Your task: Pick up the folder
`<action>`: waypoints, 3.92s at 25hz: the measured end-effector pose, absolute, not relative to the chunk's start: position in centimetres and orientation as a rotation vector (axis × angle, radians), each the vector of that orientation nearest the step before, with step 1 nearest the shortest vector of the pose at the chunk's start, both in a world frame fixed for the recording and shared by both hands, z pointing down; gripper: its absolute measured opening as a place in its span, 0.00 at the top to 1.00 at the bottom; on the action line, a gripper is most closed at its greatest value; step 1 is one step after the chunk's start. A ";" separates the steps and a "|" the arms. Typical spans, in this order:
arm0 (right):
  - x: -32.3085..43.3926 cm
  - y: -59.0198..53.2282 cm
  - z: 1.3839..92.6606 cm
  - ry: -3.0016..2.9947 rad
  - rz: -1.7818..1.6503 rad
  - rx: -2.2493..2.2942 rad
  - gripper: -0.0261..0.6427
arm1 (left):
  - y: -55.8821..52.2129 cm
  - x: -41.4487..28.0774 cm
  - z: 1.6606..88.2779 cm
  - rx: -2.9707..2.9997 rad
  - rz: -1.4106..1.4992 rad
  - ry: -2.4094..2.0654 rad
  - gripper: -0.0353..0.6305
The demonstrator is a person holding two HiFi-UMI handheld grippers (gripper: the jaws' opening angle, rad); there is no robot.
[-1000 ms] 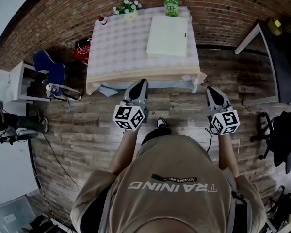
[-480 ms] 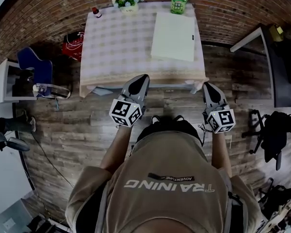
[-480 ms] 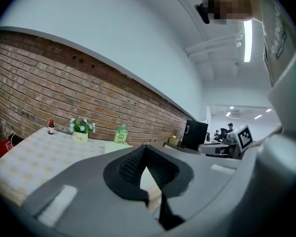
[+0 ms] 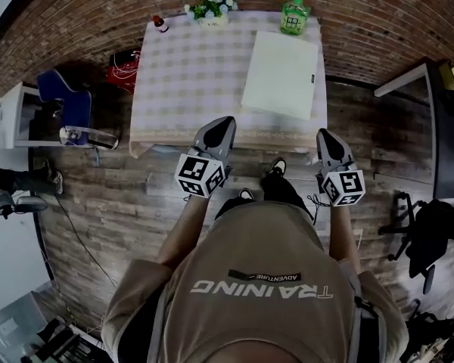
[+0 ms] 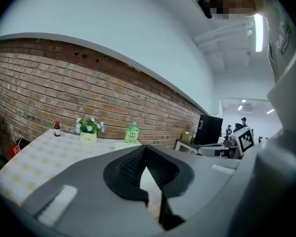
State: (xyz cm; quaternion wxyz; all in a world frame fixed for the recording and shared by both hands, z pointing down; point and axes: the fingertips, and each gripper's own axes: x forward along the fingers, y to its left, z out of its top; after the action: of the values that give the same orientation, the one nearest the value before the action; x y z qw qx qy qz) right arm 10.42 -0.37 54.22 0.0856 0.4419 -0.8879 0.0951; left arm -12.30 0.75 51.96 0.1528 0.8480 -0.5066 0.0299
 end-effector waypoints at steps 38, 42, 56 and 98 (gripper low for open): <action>7.8 -21.1 56.5 -2.420 0.422 1.348 0.94 | -23.8 -12.6 59.2 2.409 0.251 -1.223 0.94; 8.5 -21.5 57.6 -2.353 0.484 1.401 0.94 | -24.6 -12.2 59.8 2.408 0.264 -1.188 0.94; 10.9 -22.3 65.5 -2.296 1.012 1.262 0.66 | -24.1 -11.2 66.3 1.999 0.295 -0.928 0.68; 9.7 -22.0 74.6 -2.073 1.602 0.876 0.52 | -23.7 -7.8 74.1 1.752 0.270 -0.730 0.46</action>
State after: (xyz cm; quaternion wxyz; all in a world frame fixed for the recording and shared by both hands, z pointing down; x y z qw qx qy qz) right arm 9.75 -22.01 74.57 0.1882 0.3114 -0.7370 0.5696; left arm -7.79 -23.68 74.08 0.5745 0.7479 -0.3118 0.1155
